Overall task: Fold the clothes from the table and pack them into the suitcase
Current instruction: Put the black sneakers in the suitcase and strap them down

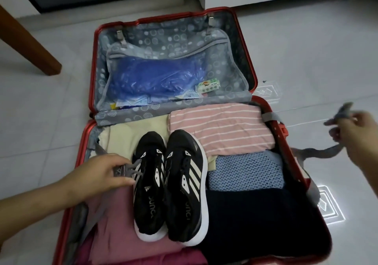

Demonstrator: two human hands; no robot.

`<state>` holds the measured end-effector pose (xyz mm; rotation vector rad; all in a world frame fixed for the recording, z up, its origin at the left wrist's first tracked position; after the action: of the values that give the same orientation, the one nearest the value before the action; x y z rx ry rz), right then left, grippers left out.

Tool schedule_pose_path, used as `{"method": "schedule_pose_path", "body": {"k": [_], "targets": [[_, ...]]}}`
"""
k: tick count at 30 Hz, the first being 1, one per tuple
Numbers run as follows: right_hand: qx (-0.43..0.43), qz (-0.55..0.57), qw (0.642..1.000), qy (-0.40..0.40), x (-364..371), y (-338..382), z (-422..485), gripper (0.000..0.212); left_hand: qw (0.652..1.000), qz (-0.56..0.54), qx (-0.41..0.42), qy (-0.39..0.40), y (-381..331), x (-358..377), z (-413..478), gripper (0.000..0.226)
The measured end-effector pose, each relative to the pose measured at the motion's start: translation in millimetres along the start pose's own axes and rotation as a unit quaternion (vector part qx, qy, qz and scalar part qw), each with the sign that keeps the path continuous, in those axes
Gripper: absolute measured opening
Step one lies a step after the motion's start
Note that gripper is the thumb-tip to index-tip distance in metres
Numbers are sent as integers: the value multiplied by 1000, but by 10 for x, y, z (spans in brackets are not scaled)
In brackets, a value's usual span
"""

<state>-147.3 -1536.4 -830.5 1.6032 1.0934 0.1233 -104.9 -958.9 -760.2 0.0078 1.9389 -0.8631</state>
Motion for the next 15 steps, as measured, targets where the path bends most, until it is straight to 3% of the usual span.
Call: {"method": "schedule_pose_path", "body": {"k": [3, 5, 8, 9, 11, 13, 15], "targets": [[-142, -24, 986, 83, 355, 911, -717, 13, 1000, -11, 7, -7, -106, -82, -18, 70], [-190, -74, 968, 146, 657, 1286, -1149, 12, 1000, -29, 1, -12, -54, -87, -38, 59], [-187, -86, 946, 249, 1060, 1656, -1675, 42, 997, -70, 3, -20, 15, -49, -34, 28], [-183, -68, 941, 277, 1171, 1771, -1842, 44, 996, -83, 20, -28, 22, -54, -39, 29], [-204, -45, 926, 313, 1359, 2008, -2176, 33, 993, -100, 34, -55, 66, -79, -57, 53], [-231, -45, 900, 368, 1576, 2153, -2488, 17, 990, -123, 30, -63, 128, -49, -86, 41], [-236, -72, 867, 432, 1824, 2147, -2754, 19, 986, -147, 26, -71, 149, -47, -140, 33]]}}
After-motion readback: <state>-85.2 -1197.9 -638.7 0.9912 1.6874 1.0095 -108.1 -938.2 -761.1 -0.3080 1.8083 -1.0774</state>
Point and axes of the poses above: each hand's wrist, its own z-axis towards the middle knuckle, its own x-axis out of the palm, y = z × x, the point moved 8 cm from there along z, towards the middle knuckle, and after that the axes turned 9 degrees about x, right-handed, at the moved point
